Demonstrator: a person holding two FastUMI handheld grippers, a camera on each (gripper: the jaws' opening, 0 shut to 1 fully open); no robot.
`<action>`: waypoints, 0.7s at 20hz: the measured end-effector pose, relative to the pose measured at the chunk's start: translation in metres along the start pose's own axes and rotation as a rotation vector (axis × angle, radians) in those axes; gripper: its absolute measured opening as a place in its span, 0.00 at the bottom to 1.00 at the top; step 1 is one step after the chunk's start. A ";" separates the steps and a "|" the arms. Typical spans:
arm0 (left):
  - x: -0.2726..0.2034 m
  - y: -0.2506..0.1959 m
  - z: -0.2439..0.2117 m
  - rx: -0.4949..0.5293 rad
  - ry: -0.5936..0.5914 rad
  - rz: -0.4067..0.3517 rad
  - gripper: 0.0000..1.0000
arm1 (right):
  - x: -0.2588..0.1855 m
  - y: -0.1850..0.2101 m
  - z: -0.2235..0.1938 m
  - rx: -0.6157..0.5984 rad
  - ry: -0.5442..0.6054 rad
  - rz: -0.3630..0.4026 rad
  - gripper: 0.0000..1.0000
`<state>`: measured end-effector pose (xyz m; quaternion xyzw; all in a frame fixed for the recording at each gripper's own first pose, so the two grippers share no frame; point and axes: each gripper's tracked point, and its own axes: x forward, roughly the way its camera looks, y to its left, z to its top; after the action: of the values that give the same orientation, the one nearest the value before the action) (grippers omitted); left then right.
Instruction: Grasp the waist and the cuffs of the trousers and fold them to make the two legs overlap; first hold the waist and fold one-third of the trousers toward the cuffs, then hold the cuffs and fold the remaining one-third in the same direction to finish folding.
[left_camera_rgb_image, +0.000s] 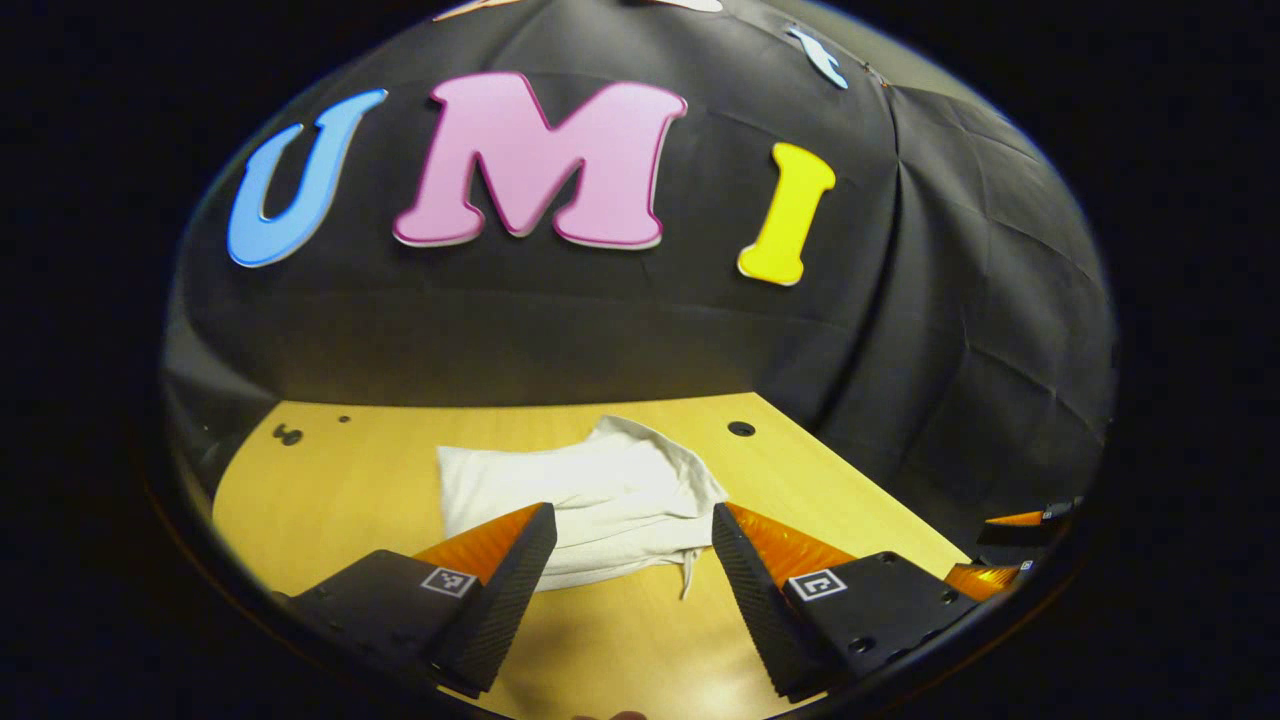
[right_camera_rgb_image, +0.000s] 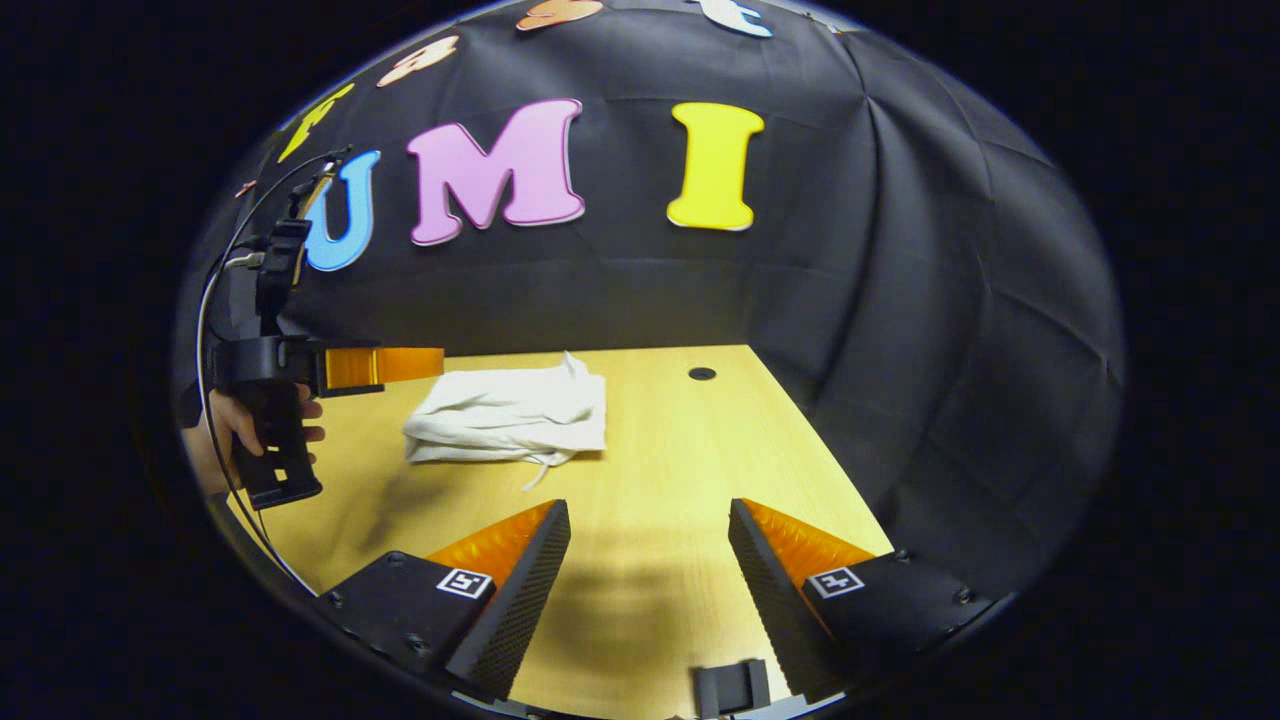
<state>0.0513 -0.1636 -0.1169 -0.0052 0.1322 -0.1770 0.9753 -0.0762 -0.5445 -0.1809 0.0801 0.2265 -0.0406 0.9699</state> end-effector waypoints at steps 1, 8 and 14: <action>-0.024 0.011 0.008 -0.001 -0.028 0.021 0.97 | -0.008 0.010 0.006 -0.006 -0.010 0.016 0.98; -0.185 0.085 0.045 -0.088 -0.183 0.167 0.97 | -0.069 0.048 0.049 -0.012 -0.102 0.042 0.98; -0.288 0.131 0.047 -0.087 -0.232 0.308 0.97 | -0.113 0.060 0.070 -0.004 -0.139 0.031 0.98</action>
<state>-0.1514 0.0578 -0.0054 -0.0471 0.0258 -0.0178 0.9984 -0.1400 -0.4932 -0.0607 0.0785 0.1574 -0.0305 0.9839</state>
